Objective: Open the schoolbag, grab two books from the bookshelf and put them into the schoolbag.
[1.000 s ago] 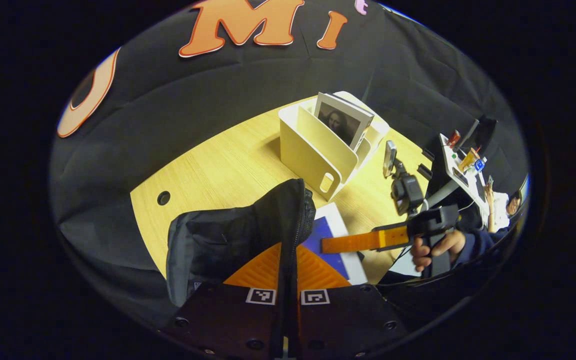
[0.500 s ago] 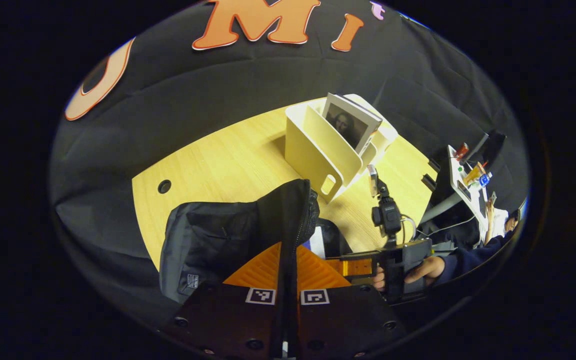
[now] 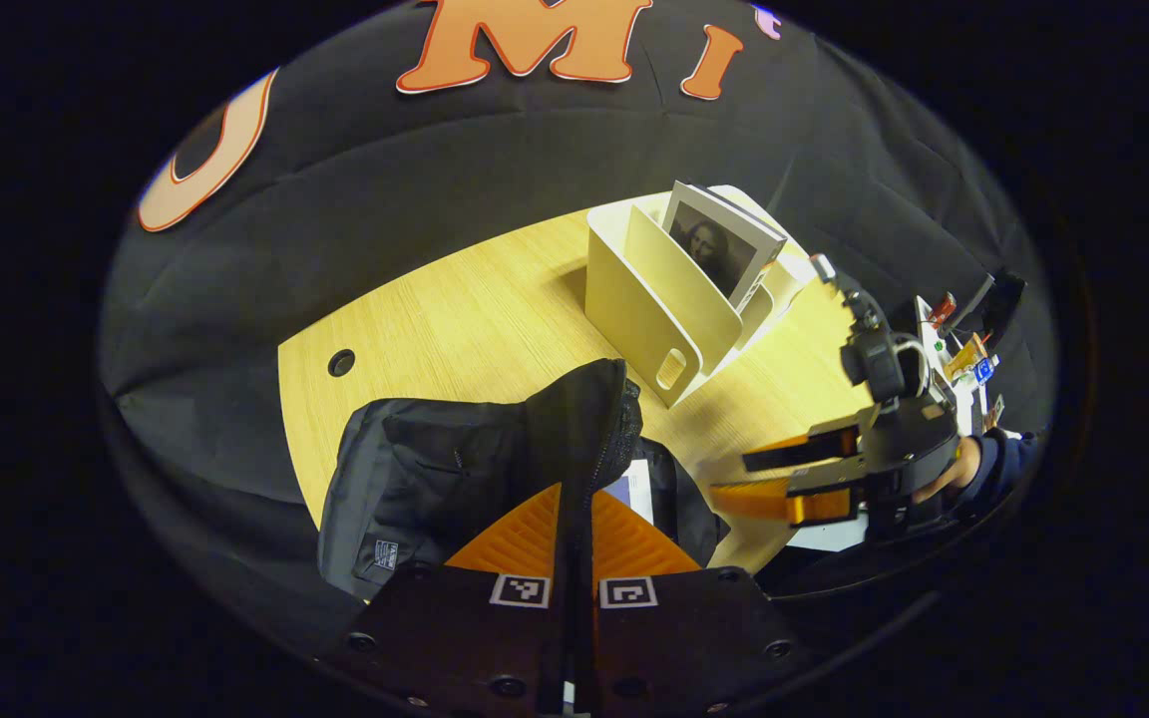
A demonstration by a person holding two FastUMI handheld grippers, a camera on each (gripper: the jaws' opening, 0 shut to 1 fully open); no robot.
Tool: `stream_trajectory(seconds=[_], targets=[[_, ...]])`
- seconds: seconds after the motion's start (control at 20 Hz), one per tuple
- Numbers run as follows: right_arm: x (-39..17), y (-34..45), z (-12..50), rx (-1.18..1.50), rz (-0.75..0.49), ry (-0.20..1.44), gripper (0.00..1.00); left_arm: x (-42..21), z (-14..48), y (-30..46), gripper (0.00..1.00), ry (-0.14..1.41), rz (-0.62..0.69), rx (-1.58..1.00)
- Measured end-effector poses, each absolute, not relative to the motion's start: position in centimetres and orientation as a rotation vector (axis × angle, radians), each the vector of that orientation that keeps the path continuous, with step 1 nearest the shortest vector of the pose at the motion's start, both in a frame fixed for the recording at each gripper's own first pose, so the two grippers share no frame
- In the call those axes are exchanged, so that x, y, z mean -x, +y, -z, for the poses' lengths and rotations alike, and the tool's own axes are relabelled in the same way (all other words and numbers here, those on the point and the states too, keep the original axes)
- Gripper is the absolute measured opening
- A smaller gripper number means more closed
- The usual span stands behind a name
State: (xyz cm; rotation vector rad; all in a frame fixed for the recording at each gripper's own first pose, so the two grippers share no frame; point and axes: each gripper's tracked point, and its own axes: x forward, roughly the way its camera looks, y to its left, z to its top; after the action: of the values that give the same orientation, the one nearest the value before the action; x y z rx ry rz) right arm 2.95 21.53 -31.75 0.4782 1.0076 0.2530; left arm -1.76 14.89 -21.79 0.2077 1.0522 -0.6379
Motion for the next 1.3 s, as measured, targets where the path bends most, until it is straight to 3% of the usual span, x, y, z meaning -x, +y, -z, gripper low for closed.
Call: stream_trajectory(seconds=[0.6,1.0,1.3], targets=[[-10.5,5.7,22.7,-0.072,-0.120,1.022,0.99,1.5,22.0,15.3,0.05,1.057,0.574,-0.191],[-18.8,3.3,17.6,0.012,-0.127,1.024,0.99,1.6,22.2,16.4,0.04,1.070,0.508,-0.151],[-24.5,3.0,18.3,0.039,-0.139,1.089,0.98,1.8,22.7,16.9,0.04,1.095,0.443,-0.118]])
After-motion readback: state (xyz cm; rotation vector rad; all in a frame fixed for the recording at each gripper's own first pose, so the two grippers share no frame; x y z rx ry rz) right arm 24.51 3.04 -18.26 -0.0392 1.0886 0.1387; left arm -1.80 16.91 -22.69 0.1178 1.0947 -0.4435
